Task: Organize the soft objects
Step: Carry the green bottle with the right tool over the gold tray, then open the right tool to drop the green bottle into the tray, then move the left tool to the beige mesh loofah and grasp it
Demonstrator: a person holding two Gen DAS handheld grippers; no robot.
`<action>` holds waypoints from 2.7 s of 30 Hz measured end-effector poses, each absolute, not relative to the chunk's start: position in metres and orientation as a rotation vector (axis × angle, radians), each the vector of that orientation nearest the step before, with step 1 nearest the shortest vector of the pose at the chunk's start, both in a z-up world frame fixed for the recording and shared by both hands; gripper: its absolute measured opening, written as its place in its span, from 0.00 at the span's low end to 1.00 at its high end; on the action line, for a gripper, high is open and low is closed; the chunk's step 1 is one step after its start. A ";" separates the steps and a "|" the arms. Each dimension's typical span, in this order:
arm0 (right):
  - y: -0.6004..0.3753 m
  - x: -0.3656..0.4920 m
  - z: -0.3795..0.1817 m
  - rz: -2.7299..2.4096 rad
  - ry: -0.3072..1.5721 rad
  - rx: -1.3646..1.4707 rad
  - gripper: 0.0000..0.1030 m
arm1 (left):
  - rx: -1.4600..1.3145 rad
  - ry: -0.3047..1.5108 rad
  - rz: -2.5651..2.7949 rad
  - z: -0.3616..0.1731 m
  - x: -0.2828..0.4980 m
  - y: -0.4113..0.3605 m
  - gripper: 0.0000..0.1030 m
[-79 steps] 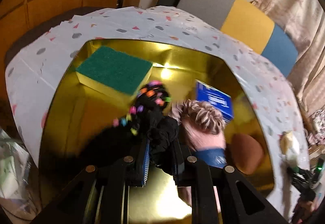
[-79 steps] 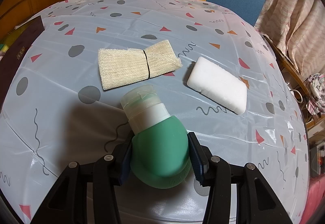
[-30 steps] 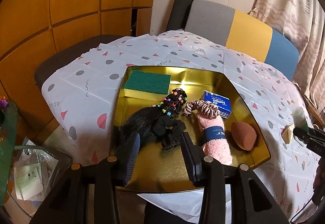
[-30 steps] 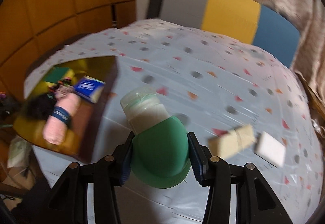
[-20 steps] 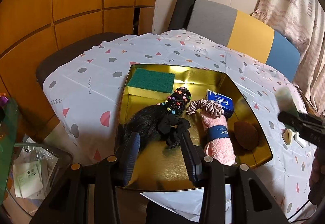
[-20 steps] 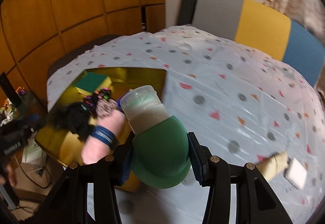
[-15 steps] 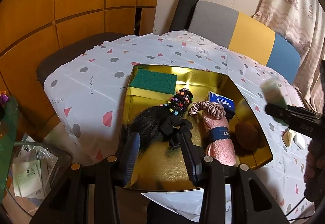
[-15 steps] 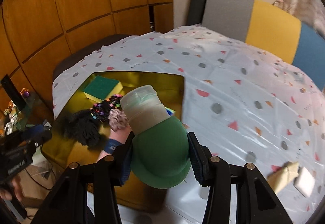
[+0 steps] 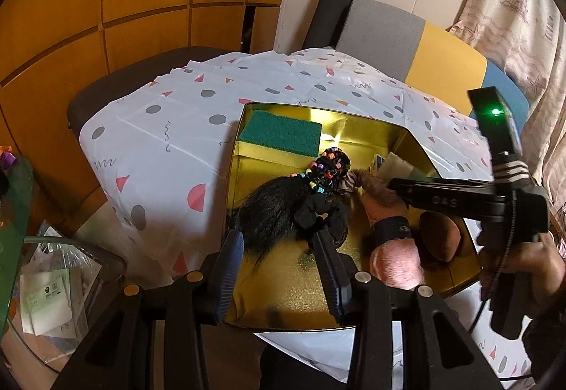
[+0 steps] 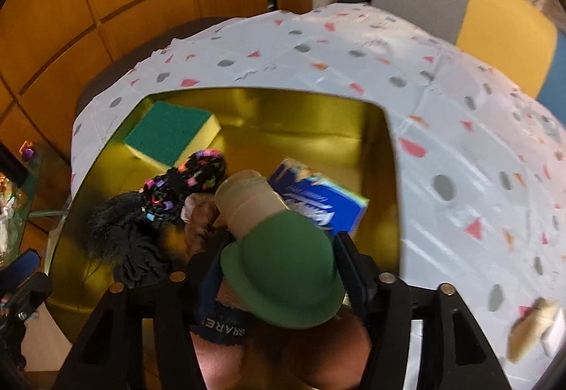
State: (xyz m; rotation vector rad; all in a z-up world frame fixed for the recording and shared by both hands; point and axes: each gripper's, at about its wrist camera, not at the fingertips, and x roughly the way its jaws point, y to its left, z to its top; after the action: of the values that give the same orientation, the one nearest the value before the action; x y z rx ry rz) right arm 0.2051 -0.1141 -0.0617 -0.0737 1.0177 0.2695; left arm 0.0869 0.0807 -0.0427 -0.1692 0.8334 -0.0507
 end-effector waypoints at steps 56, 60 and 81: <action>-0.570 -0.024 -0.044 -0.644 0.769 0.482 0.87 | 0.291 0.756 -0.718 0.006 0.071 -0.218 0.45; -0.579 -0.031 -0.040 -0.643 0.735 0.549 0.89 | 0.352 0.841 -0.816 -0.018 0.083 -0.275 0.57; -0.582 -0.029 -0.047 -0.600 0.758 0.644 0.91 | 0.579 0.924 -0.845 -0.102 0.144 -0.421 0.45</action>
State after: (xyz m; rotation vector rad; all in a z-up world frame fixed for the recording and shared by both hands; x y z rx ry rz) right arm -0.0285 -0.5820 -0.0472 0.6443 0.7581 -0.6001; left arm 0.1436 -0.4211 -0.1025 0.5790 0.9236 -0.8451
